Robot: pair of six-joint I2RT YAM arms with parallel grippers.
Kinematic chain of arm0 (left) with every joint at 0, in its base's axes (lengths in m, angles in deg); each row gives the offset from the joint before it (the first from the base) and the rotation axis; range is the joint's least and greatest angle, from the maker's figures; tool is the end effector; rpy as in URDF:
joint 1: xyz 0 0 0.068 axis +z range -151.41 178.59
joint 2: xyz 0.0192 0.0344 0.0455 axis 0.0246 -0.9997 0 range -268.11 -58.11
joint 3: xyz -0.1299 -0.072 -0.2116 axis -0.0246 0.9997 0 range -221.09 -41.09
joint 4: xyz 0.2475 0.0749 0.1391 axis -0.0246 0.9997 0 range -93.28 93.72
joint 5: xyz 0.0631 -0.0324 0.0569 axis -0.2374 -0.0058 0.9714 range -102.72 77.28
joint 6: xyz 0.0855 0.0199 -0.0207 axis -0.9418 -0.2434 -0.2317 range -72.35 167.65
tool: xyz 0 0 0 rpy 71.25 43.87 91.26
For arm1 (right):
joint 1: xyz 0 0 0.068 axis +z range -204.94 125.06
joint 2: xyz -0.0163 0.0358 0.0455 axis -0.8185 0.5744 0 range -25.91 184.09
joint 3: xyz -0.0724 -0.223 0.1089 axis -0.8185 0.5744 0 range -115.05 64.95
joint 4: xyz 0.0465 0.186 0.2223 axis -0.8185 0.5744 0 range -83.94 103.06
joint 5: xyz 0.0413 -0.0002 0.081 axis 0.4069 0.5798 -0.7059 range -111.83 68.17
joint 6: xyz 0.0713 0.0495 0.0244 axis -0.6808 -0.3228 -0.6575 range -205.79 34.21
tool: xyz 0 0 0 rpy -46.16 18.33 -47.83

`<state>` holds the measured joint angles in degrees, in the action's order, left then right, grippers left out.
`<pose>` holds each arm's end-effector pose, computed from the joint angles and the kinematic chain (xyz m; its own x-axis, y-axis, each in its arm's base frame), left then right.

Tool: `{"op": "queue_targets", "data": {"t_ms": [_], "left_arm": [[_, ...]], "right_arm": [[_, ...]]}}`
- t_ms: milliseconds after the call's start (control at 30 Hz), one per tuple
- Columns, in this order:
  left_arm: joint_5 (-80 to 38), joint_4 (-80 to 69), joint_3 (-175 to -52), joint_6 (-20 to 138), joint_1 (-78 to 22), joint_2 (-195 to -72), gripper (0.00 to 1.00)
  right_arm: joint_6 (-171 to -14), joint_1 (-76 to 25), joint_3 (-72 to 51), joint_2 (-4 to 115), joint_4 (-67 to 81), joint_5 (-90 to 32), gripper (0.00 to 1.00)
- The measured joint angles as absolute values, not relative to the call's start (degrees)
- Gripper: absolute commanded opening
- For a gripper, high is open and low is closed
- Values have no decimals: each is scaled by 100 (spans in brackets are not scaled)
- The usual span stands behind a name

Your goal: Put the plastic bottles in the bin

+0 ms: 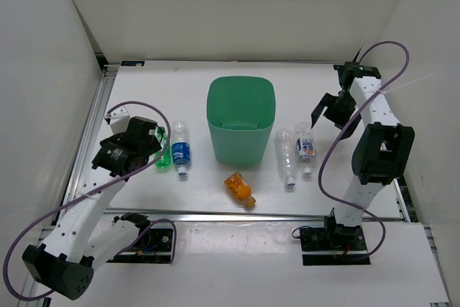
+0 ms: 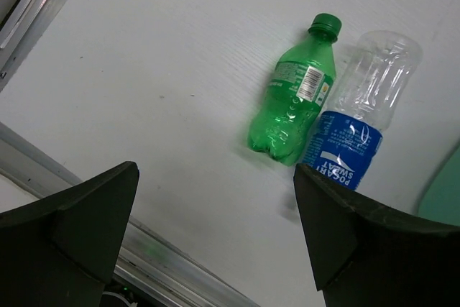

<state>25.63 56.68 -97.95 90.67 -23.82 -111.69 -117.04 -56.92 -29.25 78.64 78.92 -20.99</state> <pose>0.2248 -0.0386 0.2753 -0.5539 -0.3504 -0.7553 -0.5388 0.8424 0.0044 0.3858 -0.0146 0.2100 -0.8296 0.5477 -0.1085 0.5458 0.8365 0.0488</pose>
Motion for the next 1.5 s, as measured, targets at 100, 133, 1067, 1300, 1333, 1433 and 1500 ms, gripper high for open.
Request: {"op": "queue_targets", "data": {"t_ms": [100,133,1067,1300,1333,1433,1500], "left_arm": [[2572,5677,-9577,9116,-2312,-10990,100],[2576,5688,-9544,9120,-2288,-10977,100],[2519,5745,-9513,8897,-2181,-11268,100],[2469,5745,-9513,8901,-2181,-11272,100],[2469,5740,-9513,8901,-2181,-11279,100],[2464,5732,-9513,8906,-2181,-11362,100],[2451,5703,-9524,8908,-2179,-11465,100]], "right_arm": [[-11603,-5668,-3078,8026,7812,-2101,100],[-11572,-5644,-3119,8078,7753,-2103,100],[-11452,-4737,-1017,8240,6006,-1705,51],[-11813,-4811,-2643,8235,6964,-1355,38],[-11896,-4817,-3220,8238,7149,-1338,38],[-12165,-4804,-5515,8238,7444,-1454,40],[-12283,-4706,-6522,8047,7204,-1659,42]]}}
